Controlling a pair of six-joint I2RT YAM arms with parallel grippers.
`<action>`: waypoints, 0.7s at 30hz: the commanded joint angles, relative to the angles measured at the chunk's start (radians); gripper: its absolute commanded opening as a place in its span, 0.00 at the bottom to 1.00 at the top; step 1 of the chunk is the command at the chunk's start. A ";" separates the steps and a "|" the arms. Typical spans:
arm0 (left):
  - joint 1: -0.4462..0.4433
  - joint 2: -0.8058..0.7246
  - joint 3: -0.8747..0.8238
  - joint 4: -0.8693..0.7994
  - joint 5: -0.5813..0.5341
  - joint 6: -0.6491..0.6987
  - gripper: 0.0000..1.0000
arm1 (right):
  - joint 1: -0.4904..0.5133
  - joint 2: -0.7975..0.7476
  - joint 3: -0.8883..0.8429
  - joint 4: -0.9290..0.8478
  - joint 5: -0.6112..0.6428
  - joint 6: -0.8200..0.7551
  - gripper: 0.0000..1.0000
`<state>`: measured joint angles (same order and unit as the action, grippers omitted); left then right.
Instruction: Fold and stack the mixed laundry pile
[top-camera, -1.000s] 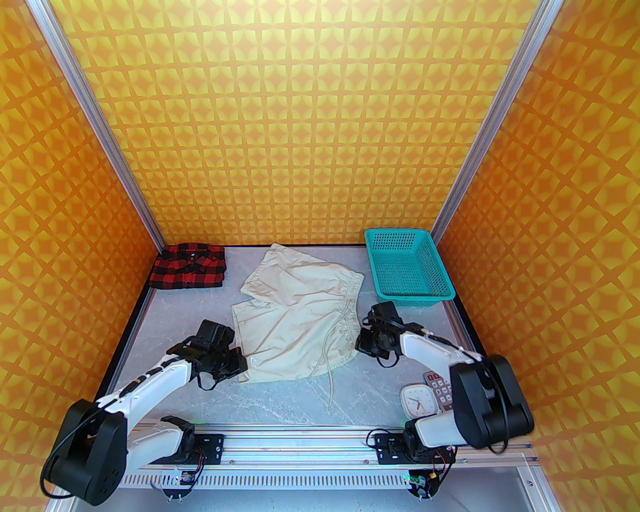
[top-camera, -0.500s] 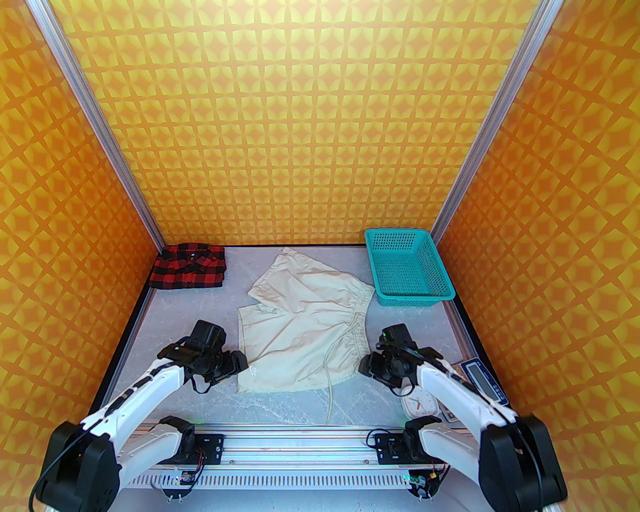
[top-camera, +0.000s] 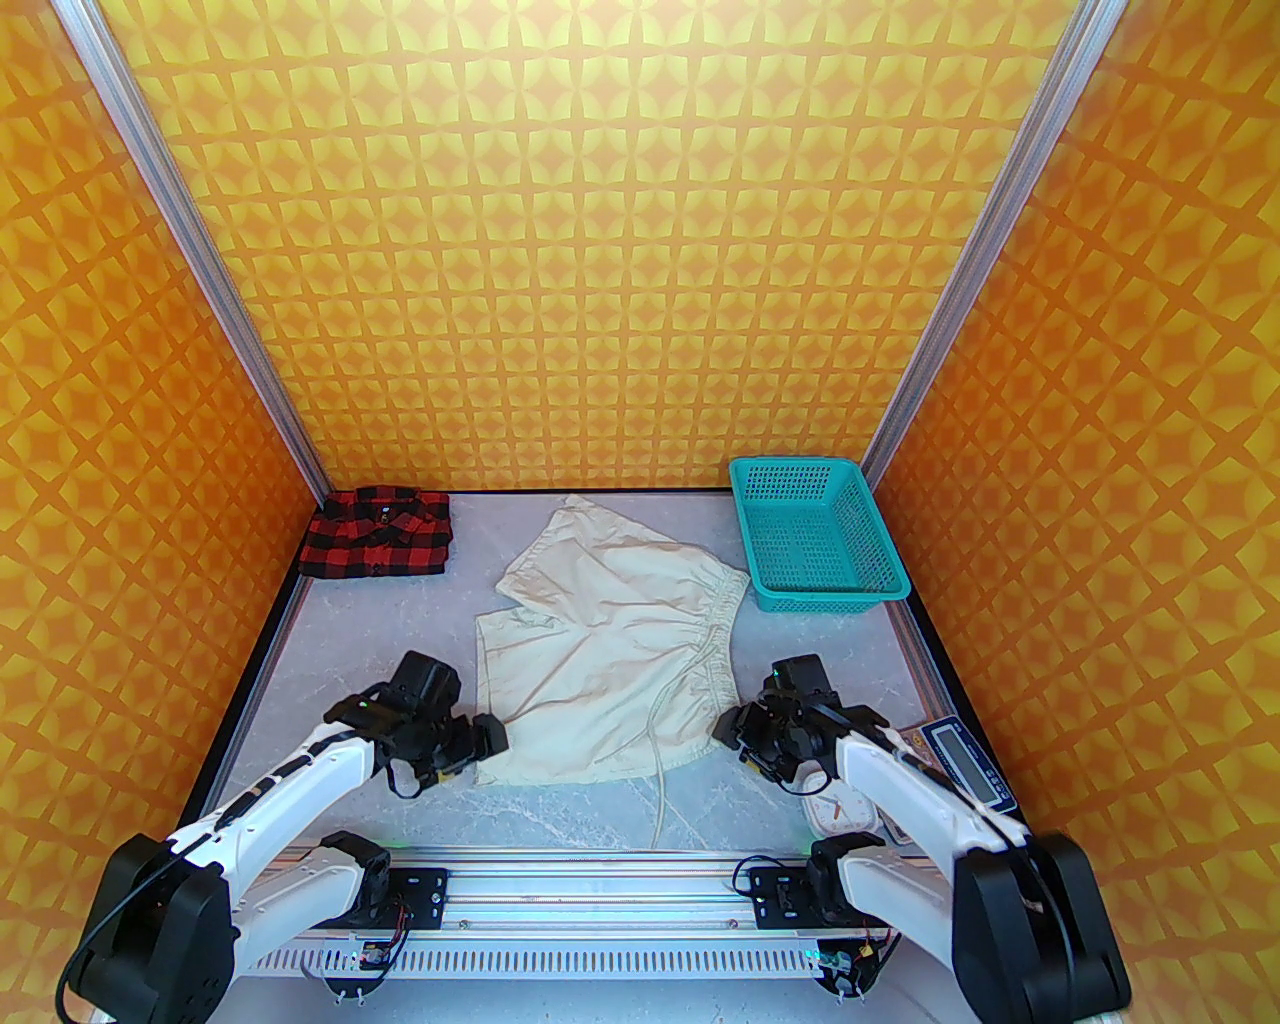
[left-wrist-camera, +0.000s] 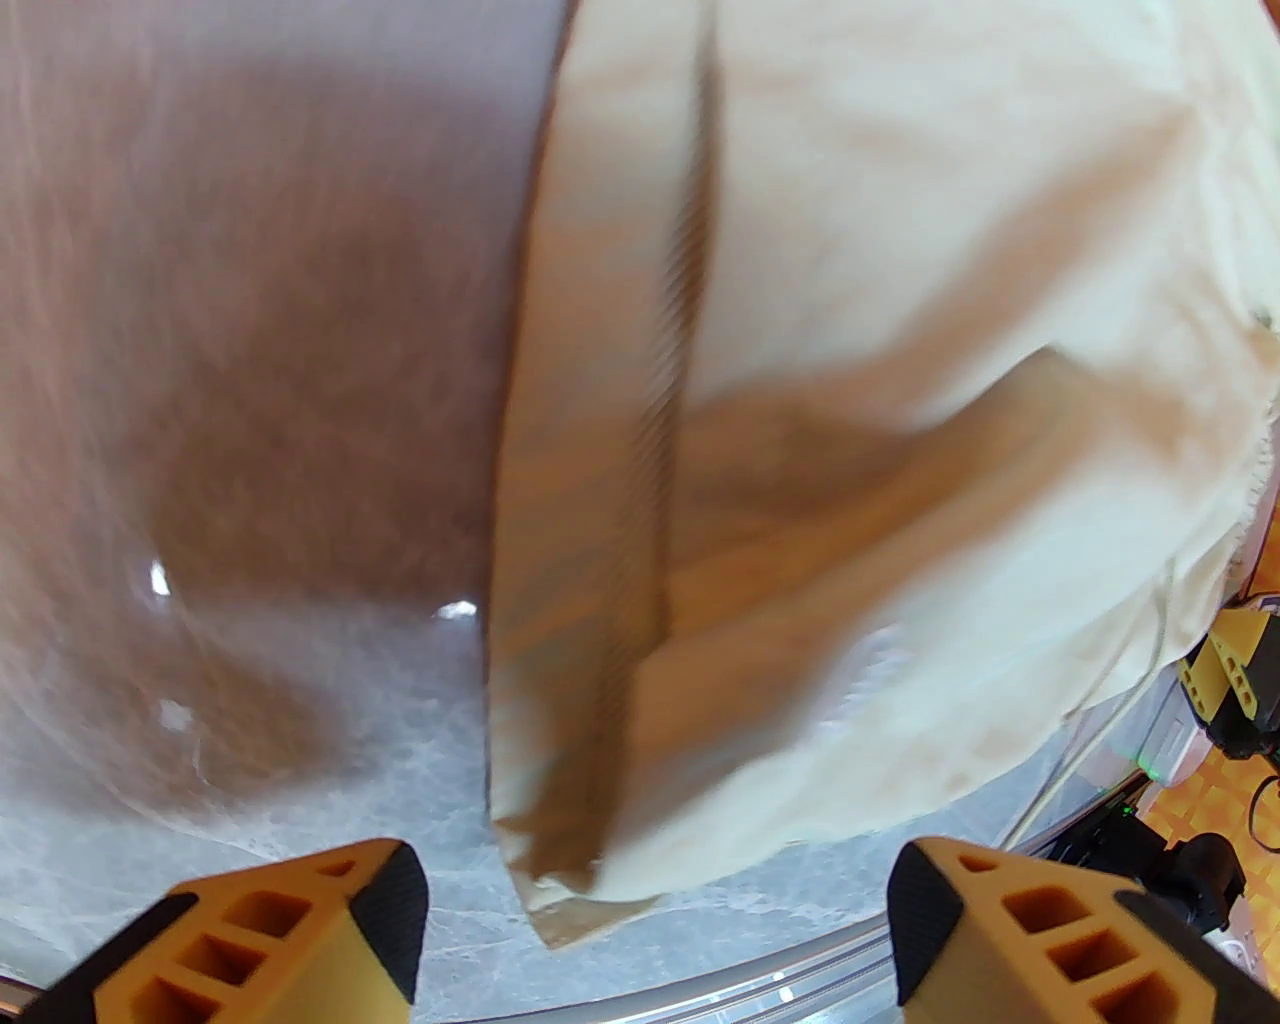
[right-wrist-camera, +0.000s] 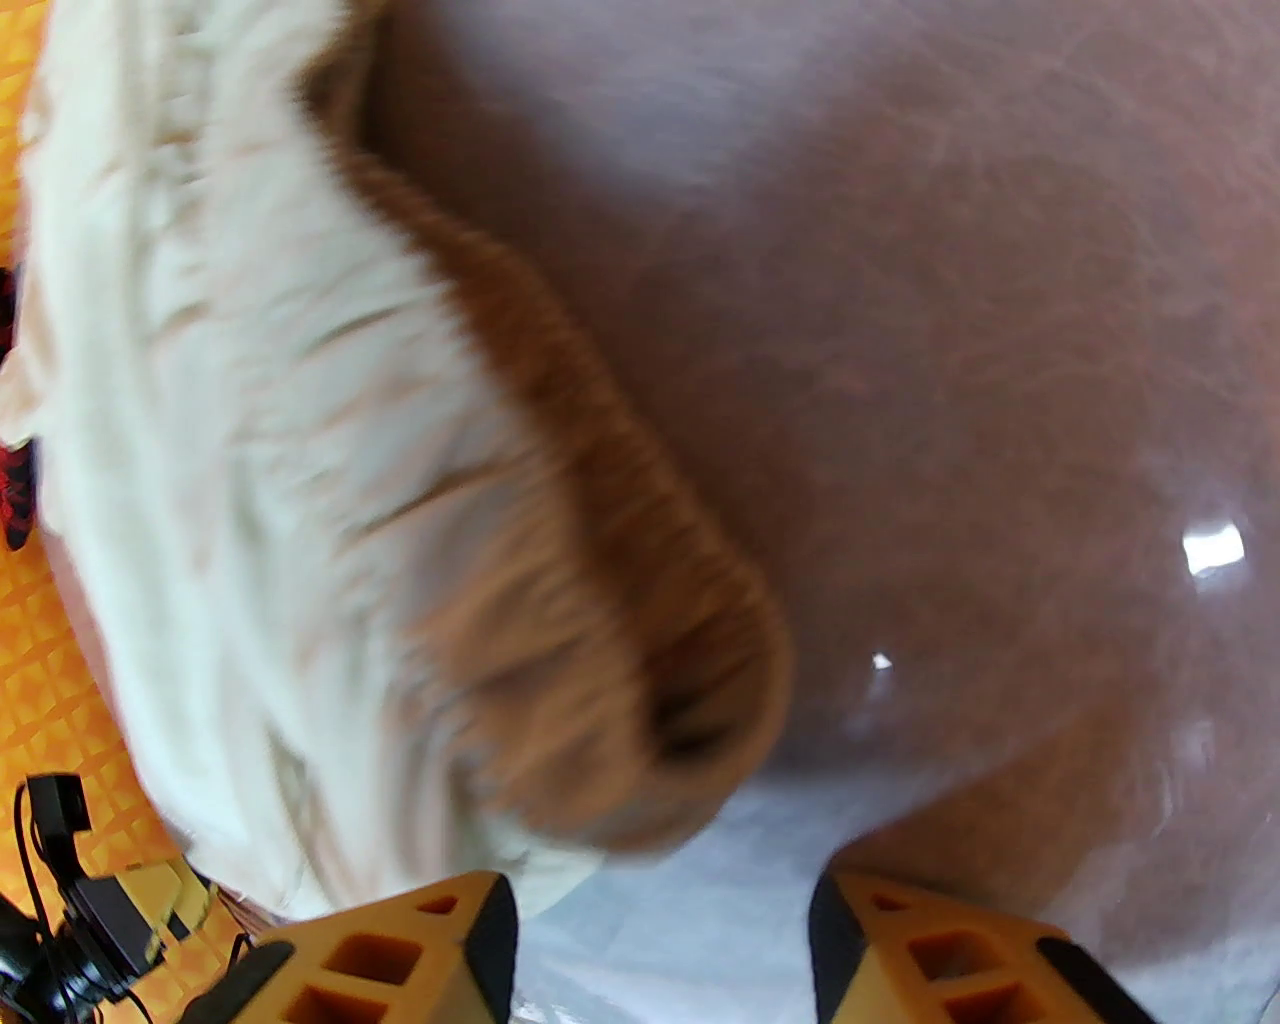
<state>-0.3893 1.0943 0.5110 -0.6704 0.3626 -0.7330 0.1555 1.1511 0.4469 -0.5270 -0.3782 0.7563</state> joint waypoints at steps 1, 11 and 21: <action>-0.038 0.031 -0.019 0.116 0.048 -0.062 0.73 | -0.004 0.052 -0.002 0.117 0.038 0.013 0.46; -0.080 0.072 -0.021 0.240 0.037 -0.105 0.27 | -0.004 0.044 -0.027 0.159 0.054 0.012 0.24; -0.080 0.060 -0.009 0.224 0.026 -0.095 0.09 | -0.004 0.003 0.025 0.194 0.021 0.088 0.50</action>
<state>-0.4656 1.1687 0.4988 -0.4557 0.3943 -0.8307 0.1486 1.1286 0.4515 -0.4114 -0.3664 0.8139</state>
